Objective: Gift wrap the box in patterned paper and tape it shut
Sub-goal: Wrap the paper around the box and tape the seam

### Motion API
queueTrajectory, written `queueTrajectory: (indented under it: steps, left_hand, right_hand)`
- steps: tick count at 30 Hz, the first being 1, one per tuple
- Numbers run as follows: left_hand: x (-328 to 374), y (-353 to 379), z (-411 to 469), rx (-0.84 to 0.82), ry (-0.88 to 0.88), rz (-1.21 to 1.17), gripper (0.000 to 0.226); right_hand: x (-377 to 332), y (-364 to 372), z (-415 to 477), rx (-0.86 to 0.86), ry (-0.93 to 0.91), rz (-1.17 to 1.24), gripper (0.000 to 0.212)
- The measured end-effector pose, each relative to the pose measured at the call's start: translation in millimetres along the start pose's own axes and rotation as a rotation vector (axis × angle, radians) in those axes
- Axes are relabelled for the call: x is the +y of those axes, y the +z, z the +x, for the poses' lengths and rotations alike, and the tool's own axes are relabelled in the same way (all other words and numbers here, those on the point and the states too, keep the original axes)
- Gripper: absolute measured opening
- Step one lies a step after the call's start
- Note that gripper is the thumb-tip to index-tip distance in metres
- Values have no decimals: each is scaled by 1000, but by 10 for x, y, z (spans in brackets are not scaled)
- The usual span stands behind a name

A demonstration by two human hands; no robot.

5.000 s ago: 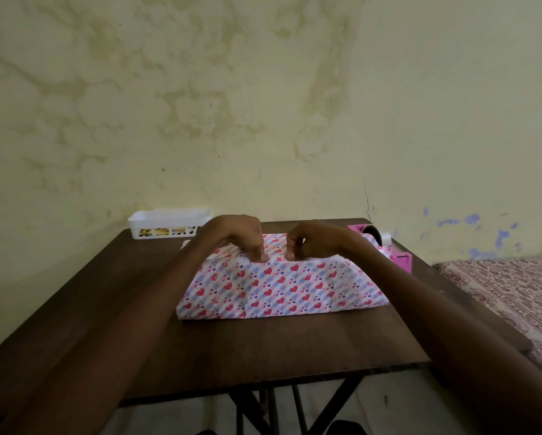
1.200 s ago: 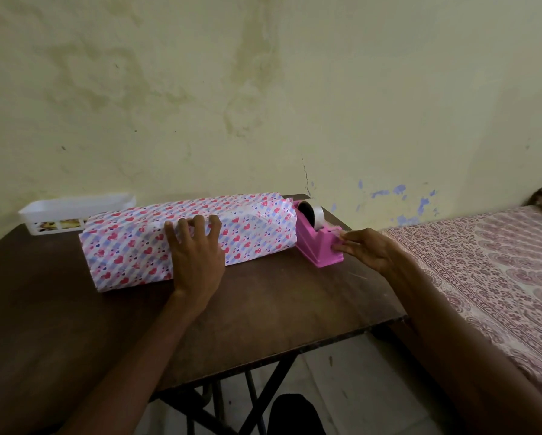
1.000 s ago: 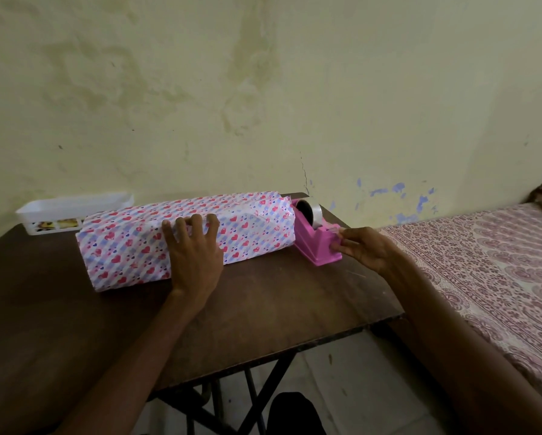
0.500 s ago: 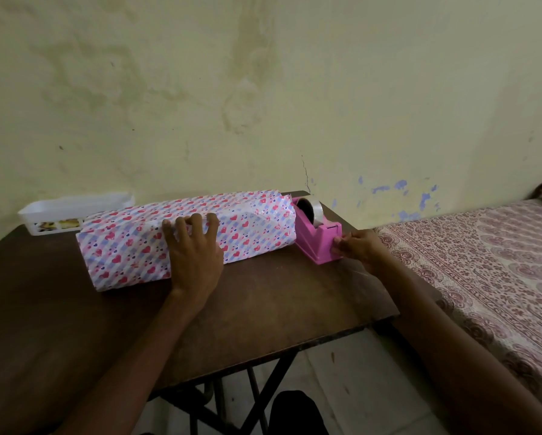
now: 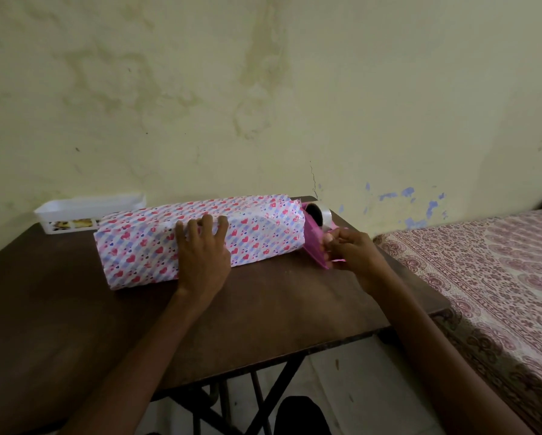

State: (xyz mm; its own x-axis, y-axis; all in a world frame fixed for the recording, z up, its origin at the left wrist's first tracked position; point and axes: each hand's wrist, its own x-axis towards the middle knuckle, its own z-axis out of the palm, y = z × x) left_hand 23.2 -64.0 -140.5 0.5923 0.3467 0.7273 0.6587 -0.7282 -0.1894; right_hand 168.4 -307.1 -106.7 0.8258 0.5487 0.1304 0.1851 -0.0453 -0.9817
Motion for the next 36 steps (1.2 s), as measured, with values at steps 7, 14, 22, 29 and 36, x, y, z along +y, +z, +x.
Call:
queueTrajectory:
  steps: [7,14,22,29,36]
  left_hand:
    - [-240,-118,88,88,-69,-377,61]
    - [-473,-210,263,-5,-181,-685,54]
    - [-533,-164,264,6,-176,-753,51]
    - [-522,-161,250,10,-195,-755,49]
    - [-513,-179,215,7,-194,-733,48]
  right_hand:
    - [-370,860,40,-184,-86,159,19]
    - [-469,1691,234,-101,-58,133,22]
    - [-384,1985,374,-16,-16,80,24]
    - [-539,2005,485,33,107,-18,22]
    - [-708,1994,586,-41,264,-24,21]
